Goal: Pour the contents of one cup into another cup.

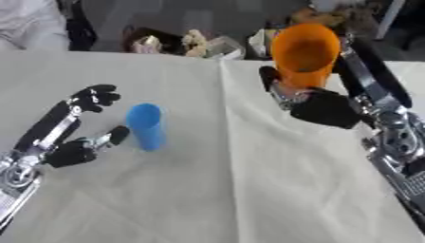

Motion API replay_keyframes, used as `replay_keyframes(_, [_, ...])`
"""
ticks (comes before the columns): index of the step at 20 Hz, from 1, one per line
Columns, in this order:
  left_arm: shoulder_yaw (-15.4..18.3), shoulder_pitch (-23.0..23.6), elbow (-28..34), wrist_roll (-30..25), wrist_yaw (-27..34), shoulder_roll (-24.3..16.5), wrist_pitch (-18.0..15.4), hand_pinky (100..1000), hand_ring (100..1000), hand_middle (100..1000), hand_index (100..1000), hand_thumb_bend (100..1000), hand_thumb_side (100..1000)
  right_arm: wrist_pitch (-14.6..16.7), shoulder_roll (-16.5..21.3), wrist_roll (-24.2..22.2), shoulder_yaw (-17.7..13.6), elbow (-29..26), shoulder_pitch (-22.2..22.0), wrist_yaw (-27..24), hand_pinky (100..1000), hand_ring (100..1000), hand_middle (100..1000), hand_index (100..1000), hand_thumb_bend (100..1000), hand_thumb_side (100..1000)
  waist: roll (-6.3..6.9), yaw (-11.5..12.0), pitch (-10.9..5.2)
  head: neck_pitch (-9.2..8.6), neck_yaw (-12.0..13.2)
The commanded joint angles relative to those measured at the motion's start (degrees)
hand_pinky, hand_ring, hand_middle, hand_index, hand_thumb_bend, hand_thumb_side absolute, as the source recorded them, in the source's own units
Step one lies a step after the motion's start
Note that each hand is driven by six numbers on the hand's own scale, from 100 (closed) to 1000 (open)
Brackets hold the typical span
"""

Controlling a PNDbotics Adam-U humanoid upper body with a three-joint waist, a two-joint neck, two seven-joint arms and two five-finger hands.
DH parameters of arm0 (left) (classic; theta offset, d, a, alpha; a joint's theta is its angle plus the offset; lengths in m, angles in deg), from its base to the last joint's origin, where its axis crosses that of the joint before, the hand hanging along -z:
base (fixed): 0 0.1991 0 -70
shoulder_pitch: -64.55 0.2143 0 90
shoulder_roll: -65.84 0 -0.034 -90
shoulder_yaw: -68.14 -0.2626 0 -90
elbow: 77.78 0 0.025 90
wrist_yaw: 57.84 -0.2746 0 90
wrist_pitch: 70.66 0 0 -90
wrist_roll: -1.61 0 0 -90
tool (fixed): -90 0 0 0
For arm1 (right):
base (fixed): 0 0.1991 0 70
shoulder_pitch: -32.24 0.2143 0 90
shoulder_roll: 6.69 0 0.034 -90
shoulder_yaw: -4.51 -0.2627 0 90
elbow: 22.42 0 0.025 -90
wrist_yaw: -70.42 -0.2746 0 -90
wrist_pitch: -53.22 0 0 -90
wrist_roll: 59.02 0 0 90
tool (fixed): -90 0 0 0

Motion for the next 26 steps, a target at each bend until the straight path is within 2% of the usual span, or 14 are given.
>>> replay_keyframes(1, [0.24, -0.99, -0.37, 1.86, 0.4, -0.4, -0.95, 779, 815, 914, 875, 512, 819, -0.23, 1.05, 0.11, -0.38, -1.26, 1.08, -0.49, 308, 553, 640, 595, 100, 374, -0.9, -0.14, -1.84, -0.56, 0.05])
replay_keyframes(4, [0.05, -1.04, -1.11, 2.16, 0.66, -0.11, -1.46, 840, 851, 924, 888, 505, 816, -0.36, 1.0, 0.18, -0.31, -1.2, 1.14, -0.6, 307, 553, 640, 594, 100, 373, -0.9, -0.18, -1.78, -0.63, 0.08])
replay_keyframes(10, [0.02, -1.16, -1.85, 1.15, 1.32, 0.17, -1.6, 873, 863, 930, 921, 517, 825, -0.49, 0.94, 0.31, -0.25, -1.21, 1.24, -0.66, 305, 551, 638, 592, 100, 368, -0.89, -0.16, -1.75, -0.72, 0.13])
replay_keyframes(26, [-0.07, -1.81, -4.1, -0.6, 4.13, 2.15, -1.44, 882, 868, 952, 930, 531, 853, -0.77, 0.51, 0.33, 0.0, -1.17, 1.65, -1.44, 295, 547, 636, 588, 100, 361, -1.11, -0.29, -1.75, -1.06, 0.33])
